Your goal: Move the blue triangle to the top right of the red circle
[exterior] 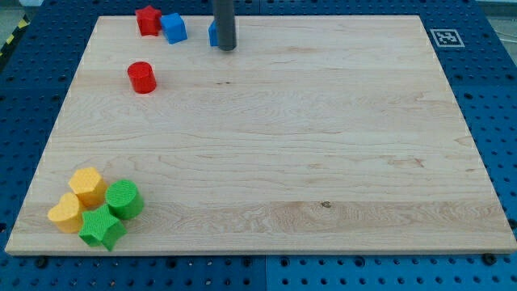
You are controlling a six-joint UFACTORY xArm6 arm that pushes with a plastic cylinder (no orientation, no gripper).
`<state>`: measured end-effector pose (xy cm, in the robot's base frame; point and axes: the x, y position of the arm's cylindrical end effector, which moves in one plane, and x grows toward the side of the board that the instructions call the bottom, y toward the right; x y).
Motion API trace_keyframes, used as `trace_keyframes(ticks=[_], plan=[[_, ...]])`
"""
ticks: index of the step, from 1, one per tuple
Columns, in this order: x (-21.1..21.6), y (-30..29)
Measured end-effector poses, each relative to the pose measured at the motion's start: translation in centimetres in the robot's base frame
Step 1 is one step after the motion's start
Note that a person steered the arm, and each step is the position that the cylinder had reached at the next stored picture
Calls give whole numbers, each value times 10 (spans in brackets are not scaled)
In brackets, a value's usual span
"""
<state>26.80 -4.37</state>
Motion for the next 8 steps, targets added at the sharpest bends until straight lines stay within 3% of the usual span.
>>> trace_keyframes(ticks=[1,2,4,6,7,8], plan=[[-20,38],[-70,39],[-69,-8],[-33,-13],[-34,-19],[-71,-11]])
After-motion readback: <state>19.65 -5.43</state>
